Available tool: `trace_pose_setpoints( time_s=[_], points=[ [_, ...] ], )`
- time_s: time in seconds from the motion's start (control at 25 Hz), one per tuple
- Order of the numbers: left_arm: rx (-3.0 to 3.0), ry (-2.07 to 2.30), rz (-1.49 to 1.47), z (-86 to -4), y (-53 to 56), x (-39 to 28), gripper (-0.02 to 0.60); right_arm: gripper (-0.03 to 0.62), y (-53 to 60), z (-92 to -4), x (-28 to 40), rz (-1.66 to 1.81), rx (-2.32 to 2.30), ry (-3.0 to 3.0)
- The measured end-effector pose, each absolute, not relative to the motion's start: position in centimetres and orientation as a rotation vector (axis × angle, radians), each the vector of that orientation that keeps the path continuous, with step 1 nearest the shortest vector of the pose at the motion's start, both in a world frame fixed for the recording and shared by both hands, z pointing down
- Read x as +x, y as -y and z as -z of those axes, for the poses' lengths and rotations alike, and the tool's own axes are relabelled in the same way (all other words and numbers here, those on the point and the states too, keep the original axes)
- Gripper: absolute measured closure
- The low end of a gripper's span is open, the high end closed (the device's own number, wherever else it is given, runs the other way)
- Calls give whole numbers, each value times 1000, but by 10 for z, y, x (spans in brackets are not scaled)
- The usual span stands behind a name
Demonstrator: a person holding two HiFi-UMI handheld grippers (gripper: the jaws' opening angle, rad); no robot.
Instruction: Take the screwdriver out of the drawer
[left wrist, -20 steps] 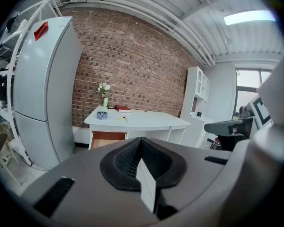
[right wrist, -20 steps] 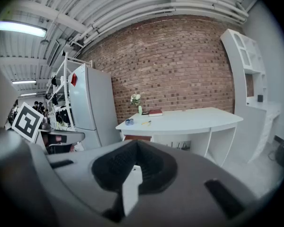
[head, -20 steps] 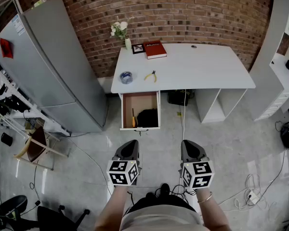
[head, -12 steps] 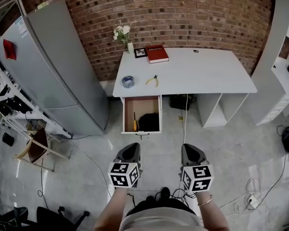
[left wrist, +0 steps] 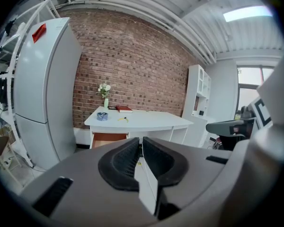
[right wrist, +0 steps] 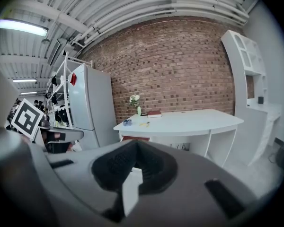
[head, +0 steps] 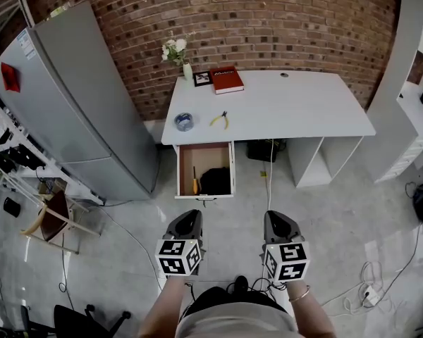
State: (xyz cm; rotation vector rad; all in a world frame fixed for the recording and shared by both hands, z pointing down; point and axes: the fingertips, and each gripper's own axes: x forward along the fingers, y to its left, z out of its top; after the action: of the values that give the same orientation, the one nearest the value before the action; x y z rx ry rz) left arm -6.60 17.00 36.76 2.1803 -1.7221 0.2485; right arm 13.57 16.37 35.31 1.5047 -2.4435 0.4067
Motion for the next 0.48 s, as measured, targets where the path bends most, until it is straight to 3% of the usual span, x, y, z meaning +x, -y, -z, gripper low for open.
trace_pose_setpoints(
  time_s=[0.48],
  points=[
    [2140,1750,-240,-369,-167,-62,465,592,-159,-355,150,-423,1502,2449]
  ],
)
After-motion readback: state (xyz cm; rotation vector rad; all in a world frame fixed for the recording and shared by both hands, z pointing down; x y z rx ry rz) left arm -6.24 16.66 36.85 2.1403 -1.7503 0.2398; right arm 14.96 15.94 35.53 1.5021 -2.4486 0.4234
